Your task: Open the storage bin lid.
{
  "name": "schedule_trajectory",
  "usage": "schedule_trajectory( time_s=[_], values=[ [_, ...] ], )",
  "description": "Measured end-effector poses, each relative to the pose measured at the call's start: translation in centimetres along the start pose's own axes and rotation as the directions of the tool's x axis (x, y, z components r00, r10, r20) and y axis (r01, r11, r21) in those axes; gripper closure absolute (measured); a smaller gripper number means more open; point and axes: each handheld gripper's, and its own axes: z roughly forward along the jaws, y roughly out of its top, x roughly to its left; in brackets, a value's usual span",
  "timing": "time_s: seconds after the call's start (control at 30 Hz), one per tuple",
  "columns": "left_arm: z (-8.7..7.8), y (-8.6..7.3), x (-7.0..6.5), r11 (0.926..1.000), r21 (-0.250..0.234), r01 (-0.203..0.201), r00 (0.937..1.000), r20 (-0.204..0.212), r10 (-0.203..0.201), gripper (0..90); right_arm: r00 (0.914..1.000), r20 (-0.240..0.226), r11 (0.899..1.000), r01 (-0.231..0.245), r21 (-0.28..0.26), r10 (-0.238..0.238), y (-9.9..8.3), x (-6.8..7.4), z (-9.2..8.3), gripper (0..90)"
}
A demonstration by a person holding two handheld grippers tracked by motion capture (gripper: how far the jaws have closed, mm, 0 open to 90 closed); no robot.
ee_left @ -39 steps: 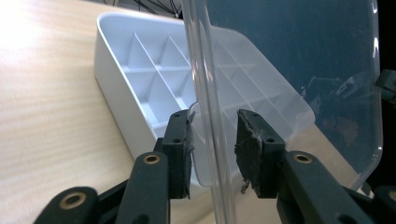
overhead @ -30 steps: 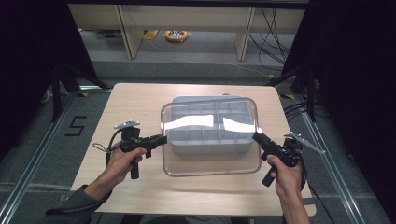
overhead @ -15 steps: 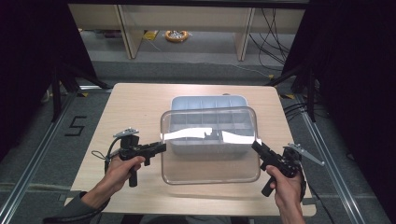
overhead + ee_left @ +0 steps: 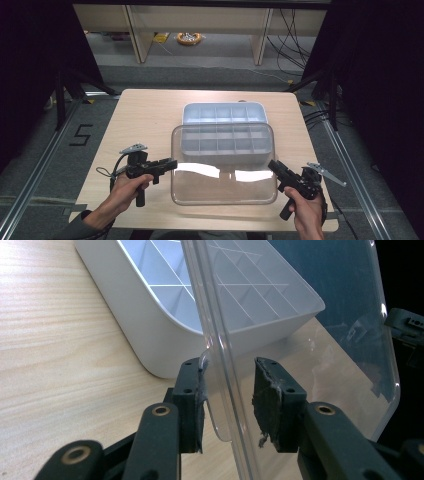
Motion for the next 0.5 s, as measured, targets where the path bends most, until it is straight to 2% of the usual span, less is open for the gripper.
schedule_trajectory(
  time_s=[0.03,0.07,0.13,0.17,0.23,0.27,0.37,0.43,0.47,0.5],
  values=[
    [-0.1,-0.1,-0.1,1.0000,0.004,-0.002,1.0000,0.003,0.002,64.3,1.0000,0.004,1.000,-0.003,0.002,0.003,-0.1,0.0,-0.1,65.4],
    [-0.1,-0.3,-0.1,1.0000,0.004,-0.006,1.0000,0.002,0.006,64.1,0.9999,-0.016,1.000,-0.001,-0.004,0.001,-0.3,-0.1,-0.2,65.3],
    [-0.2,-0.5,-0.2,1.0000,0.006,-0.002,1.0000,0.002,0.002,64.1,1.0000,0.003,1.000,0.003,0.005,-0.003,-0.7,-0.1,-0.5,65.4],
    [-0.2,-0.7,-0.2,0.9999,0.013,-0.011,0.9999,0.002,0.011,64.0,0.9999,-0.003,1.000,-0.016,0.008,0.016,-0.9,-0.1,-0.6,65.4],
    [-0.1,-1.1,-0.2,0.9997,0.022,-0.011,0.9999,0.004,0.011,63.9,0.9998,-0.010,1.000,-0.017,0.010,0.017,-1.4,-0.4,-0.9,65.3],
    [0.0,-1.3,-0.2,0.9996,0.026,-0.007,1.0000,0.005,0.007,63.9,0.9996,0.003,0.999,-0.030,0.018,0.030,-1.5,-0.3,-1.1,65.4],
    [0.2,-1.9,-0.2,0.9988,0.048,-0.005,1.0000,0.007,0.005,63.7,0.9996,-0.006,1.000,-0.028,0.012,0.028,-2.1,-0.5,-1.5,65.3],
    [0.3,-2.3,-0.2,0.9981,0.062,0.003,0.9999,0.014,-0.004,63.6,0.9989,-0.003,0.999,-0.046,0.022,0.046,-2.4,-0.6,-1.9,65.4],
    [0.3,-2.4,-0.2,0.9976,0.068,0.008,0.9998,0.017,-0.009,63.6,0.9994,0.003,0.999,-0.034,0.015,0.034,-2.5,-0.8,-2.0,65.4],
    [0.3,-2.5,-0.4,0.9977,0.067,0.012,0.9998,0.017,-0.013,63.7,0.9992,-0.010,0.999,-0.039,0.019,0.039,-2.7,-0.8,-2.2,65.4]
  ],
)
